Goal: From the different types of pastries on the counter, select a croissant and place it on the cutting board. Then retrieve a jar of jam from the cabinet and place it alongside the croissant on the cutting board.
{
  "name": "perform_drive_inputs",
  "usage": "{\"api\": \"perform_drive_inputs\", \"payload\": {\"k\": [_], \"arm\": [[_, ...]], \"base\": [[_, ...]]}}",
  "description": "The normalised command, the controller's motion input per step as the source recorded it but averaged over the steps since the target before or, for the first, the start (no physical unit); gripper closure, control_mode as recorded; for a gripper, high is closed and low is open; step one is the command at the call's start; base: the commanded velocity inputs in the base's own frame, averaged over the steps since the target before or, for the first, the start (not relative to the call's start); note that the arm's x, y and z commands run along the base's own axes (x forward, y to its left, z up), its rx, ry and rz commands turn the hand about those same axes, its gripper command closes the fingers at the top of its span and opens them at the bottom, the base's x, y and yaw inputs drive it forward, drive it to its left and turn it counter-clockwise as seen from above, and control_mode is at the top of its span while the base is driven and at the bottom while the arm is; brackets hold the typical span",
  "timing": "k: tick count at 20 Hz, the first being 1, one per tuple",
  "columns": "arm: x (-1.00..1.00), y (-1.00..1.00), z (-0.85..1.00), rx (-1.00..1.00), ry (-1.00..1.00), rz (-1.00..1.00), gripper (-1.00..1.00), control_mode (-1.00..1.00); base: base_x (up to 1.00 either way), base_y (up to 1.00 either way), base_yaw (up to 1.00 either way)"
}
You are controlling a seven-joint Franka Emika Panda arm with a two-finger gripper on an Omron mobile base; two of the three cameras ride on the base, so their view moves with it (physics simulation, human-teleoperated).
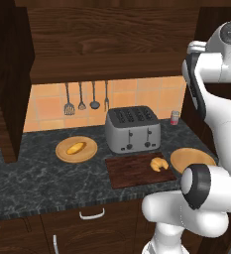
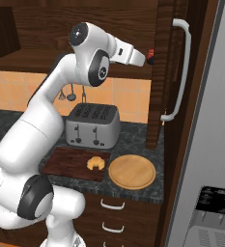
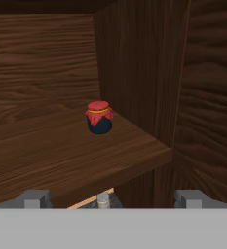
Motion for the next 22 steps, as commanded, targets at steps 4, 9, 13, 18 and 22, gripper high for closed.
{"api": "perform_drive_inputs", "payload": {"k": [4, 9, 13, 18, 22], "arm": [[0.39, -0.13, -0.04, 0.0, 0.01, 0.0, -1.0, -1.0], [0.27, -0.18, -0.05, 0.0, 0.0, 0.0, -1.0, -1.0], [0.34, -0.17, -0.08, 0.0, 0.0, 0.0, -1.0, -1.0], [0.35, -0.04, -0.14, 0.0, 0.0, 0.0, -1.0, -1.0], [0.42, -0.07, -0.1, 0.0, 0.0, 0.0, -1.0, -1.0]], "base": [[0.0, 0.0, 0.0], [0.0, 0.0, 0.0], [0.0, 0.0, 0.0], [0.0, 0.0, 0.0], [0.0, 0.0, 0.0]]}}
